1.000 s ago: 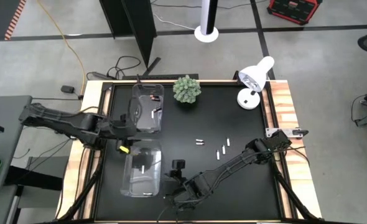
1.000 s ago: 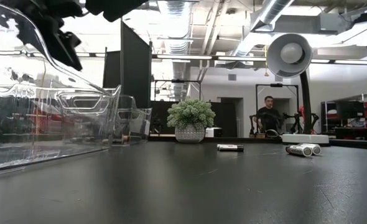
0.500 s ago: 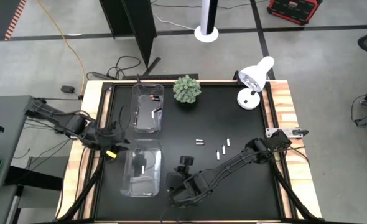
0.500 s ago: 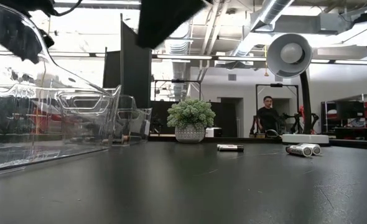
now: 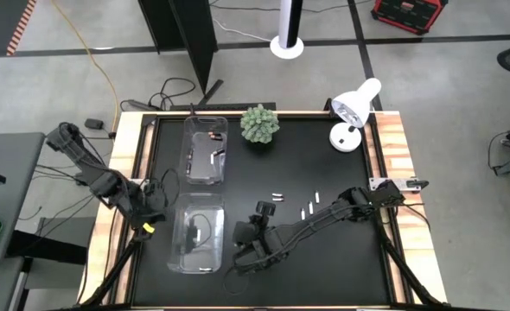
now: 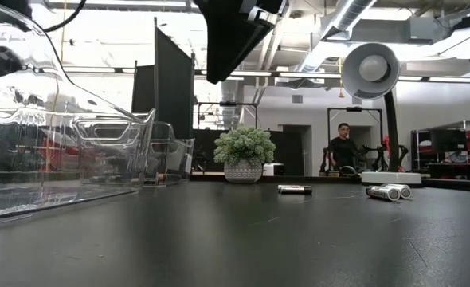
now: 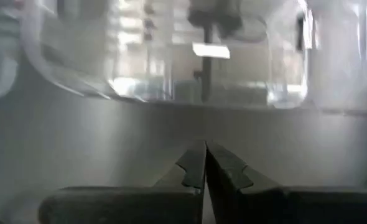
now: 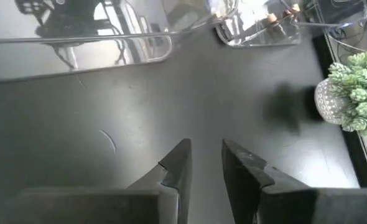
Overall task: Sort batteries
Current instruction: Move the bottom transparent bin to the center of the table
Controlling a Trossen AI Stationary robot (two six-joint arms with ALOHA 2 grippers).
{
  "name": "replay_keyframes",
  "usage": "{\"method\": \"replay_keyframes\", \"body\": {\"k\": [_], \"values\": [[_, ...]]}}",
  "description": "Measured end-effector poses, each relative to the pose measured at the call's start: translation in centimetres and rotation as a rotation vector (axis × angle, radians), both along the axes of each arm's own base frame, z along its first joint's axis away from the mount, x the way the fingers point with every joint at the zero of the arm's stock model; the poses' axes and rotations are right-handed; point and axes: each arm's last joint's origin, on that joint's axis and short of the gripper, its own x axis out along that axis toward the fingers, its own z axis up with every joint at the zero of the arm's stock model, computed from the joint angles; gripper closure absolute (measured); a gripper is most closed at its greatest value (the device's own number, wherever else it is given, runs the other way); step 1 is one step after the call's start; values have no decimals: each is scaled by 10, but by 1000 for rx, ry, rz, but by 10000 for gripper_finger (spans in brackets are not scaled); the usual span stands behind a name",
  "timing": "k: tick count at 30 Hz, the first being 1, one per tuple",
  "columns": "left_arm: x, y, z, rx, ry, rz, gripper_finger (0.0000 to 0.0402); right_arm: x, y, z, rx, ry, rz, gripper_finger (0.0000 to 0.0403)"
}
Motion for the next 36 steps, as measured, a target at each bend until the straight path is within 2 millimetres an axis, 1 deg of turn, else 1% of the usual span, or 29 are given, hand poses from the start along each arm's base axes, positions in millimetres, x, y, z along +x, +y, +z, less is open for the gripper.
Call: {"method": "replay_keyframes", "body": {"k": [6, 9, 12, 18, 22, 26, 30, 36], "values": [[5, -18, -28, -23, 123, -20, 398, 5, -11, 0, -27, 10, -5, 302], [11, -27, -39, -44, 118, -39, 400, 7, -18, 1, -40, 11, -17, 302], [17, -31, -45, -35, 96, -56, 400, 9, -23, 1, -50, 20, -15, 302], [31, -32, -51, 46, 30, -34, 400, 7, -26, 9, -57, 9, -17, 302], [44, -34, -53, 53, -28, -59, 400, 1, -23, 22, -59, -23, -9, 302], [55, -31, -56, 82, -48, -71, 400, -5, -19, 32, -68, -53, 0, 302], [65, -23, -59, 133, -57, -31, 400, -7, -13, 34, -71, -56, 13, 302], [82, -15, -59, 147, -126, -8, 400, -10, -8, 34, -67, -64, 13, 302]]}}
